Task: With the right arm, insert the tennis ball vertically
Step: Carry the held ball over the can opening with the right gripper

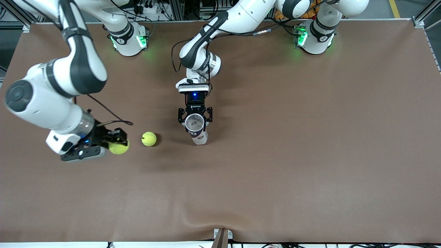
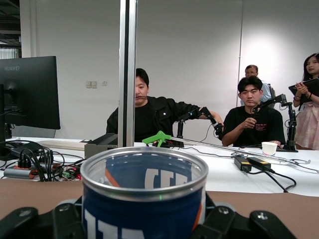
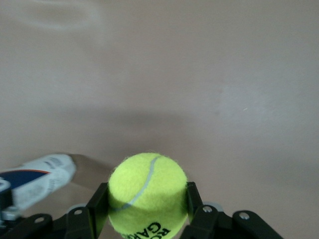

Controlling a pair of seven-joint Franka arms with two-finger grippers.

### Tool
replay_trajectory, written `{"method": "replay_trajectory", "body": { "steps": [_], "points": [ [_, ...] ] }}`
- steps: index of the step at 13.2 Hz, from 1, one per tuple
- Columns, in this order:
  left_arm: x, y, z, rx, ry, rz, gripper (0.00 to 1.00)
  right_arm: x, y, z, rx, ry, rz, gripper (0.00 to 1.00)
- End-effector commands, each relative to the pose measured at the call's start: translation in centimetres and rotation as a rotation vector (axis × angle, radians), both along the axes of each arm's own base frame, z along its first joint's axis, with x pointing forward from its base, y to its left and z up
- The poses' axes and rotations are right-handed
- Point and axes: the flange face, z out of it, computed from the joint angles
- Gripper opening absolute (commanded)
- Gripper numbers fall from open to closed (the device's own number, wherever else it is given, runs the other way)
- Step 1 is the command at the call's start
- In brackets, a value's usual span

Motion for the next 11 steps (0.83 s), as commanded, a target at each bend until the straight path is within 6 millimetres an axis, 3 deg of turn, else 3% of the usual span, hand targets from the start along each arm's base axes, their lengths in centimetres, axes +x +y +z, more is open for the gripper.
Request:
{"method": "replay_trajectory", "body": {
  "steps": [1, 9, 11],
  "points": [
    [-0.1, -0.1, 0.2, -0.016, -0.024, 0.0, 0.74, -2.3, 5.2, 1.5, 0.012, 0.02, -0.084, 0.11],
    [0.0, 0.1, -0.1, -0.031, -0.016, 0.006, 0.74, -7.7, 17.6, 1.2, -0.032, 0.025, -0.193, 0.1],
    [0.0, 0.1, -0.3, -0.03, -0.015, 0.005, 0.74, -8.5, 19.5, 1.5, -0.041, 0.008, -0.202, 0.1]
  ]
}}
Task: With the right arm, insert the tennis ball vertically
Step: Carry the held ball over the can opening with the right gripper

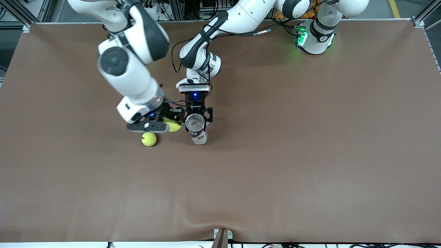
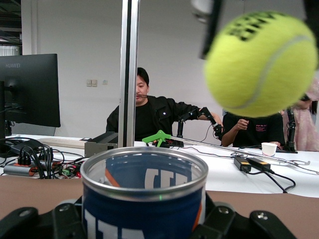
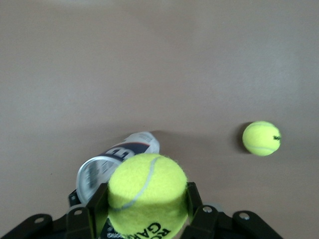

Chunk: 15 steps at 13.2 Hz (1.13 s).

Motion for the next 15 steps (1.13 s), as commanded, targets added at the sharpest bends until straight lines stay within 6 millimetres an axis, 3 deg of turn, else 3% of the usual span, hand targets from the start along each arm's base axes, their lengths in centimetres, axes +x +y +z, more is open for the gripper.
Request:
{"method": "replay_trajectory", "body": {
  "steps": [1, 4, 8, 15],
  "points": [
    [0.0, 0.0, -0.2, -0.014, -0.014, 0.004, 0.74, -1.1, 2.0, 0.7, -0.012, -0.032, -0.029, 0.1],
    [-0.1, 0.0, -0.6, -0.012, -0.007, 0.0, 0.74, -1.5, 4.3, -0.6, -0.006, -0.063, -0.026, 0.1],
    [-0.4, -0.1, -0.9, -0.01, 0.002, -0.003, 0.74, -0.8, 4.7, -2.6, -0.029, -0.087, -0.01, 0.09],
    [-0.6, 0.0, -1.4, -0.005, 0.005, -0.005, 0.74, -0.6, 5.1, -3.8, -0.03, -0.08, -0.007, 0.08]
  ]
}}
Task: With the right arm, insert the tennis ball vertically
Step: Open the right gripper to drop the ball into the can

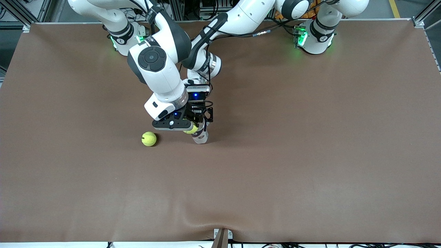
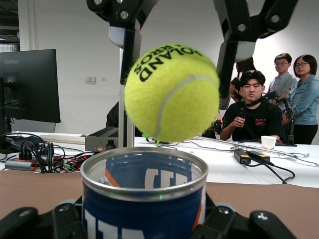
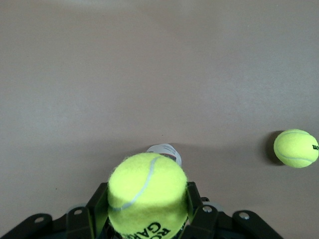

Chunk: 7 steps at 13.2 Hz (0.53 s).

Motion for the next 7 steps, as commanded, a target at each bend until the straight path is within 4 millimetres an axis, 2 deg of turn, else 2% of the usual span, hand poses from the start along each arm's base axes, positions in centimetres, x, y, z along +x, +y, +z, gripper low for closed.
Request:
{"method": "replay_trajectory", "body": {
  "steps": [1, 7],
  "points": [
    [0.0, -0.1, -0.1, -0.016, -0.009, -0.001, 0.74, -0.2, 0.8, -0.2, -0.013, -0.009, -0.003, 0.08],
    [0.0, -0.1, -0.2, -0.014, -0.008, 0.0, 0.74, -1.0, 2.0, -1.5, -0.024, 0.006, 0.019, 0.1]
  ]
}}
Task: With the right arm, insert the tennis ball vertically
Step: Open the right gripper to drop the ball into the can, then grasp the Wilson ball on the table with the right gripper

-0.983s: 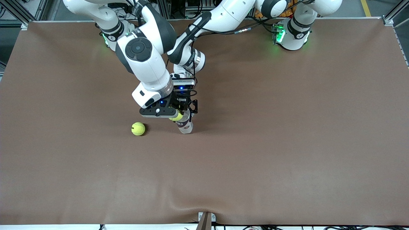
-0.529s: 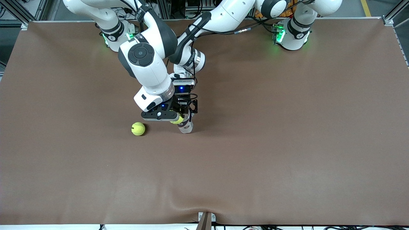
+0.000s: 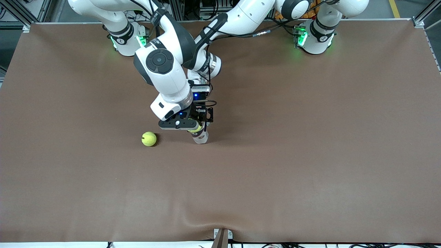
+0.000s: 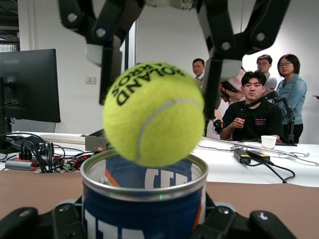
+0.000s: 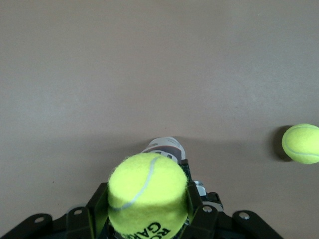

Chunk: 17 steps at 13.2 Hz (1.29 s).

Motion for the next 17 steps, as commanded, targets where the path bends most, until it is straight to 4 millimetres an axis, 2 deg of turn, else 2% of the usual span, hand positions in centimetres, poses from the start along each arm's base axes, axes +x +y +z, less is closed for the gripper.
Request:
{"method": "replay_trajectory", "body": {
  "steps": [1, 2, 3, 4, 5, 6, 7, 8, 14, 15, 17],
  "points": [
    [0.0, -0.1, -0.1, -0.016, -0.009, -0.001, 0.74, -0.3, 0.6, 0.1, -0.011, -0.014, -0.004, 0.15],
    [0.0, -0.1, -0.1, -0.016, -0.009, -0.001, 0.74, -0.2, 0.5, 0.0, -0.013, -0.011, -0.006, 0.23],
    [0.0, -0.1, -0.3, -0.013, -0.008, 0.0, 0.74, -0.3, 0.5, 0.0, -0.014, -0.01, -0.004, 0.37],
    [0.0, -0.1, -0.3, -0.013, -0.008, 0.0, 0.74, -0.3, 0.4, -0.2, -0.016, -0.007, -0.006, 0.51],
    [0.0, -0.1, -0.3, -0.013, -0.008, 0.0, 0.74, -0.3, 0.4, -0.2, -0.016, -0.007, -0.006, 0.71],
    [0.0, -0.1, -0.2, -0.014, -0.009, -0.001, 0.74, -0.3, 0.4, -0.2, -0.017, -0.006, -0.006, 0.8],
    [0.0, -0.1, -0.2, -0.012, -0.009, -0.002, 0.74, -0.3, 0.4, -0.2, -0.017, -0.006, -0.004, 0.97],
    [0.0, -0.1, -0.2, -0.012, -0.009, -0.002, 0.74, -0.2, 0.3, -0.2, -0.017, -0.006, -0.007, 1.0],
    [0.0, -0.1, -0.3, -0.011, -0.009, -0.001, 0.74, 0.7, -1.0, -0.2, -0.031, -0.01, 0.001, 1.0],
    [0.0, -0.1, -0.2, -0.012, -0.009, -0.001, 0.74, 1.3, -2.1, -0.2, -0.043, -0.013, 0.004, 1.0],
    [0.0, -0.1, -0.3, -0.011, -0.009, -0.001, 0.74, 3.1, -5.5, -0.6, -0.062, 0.002, 0.0, 1.0]
  ]
}}
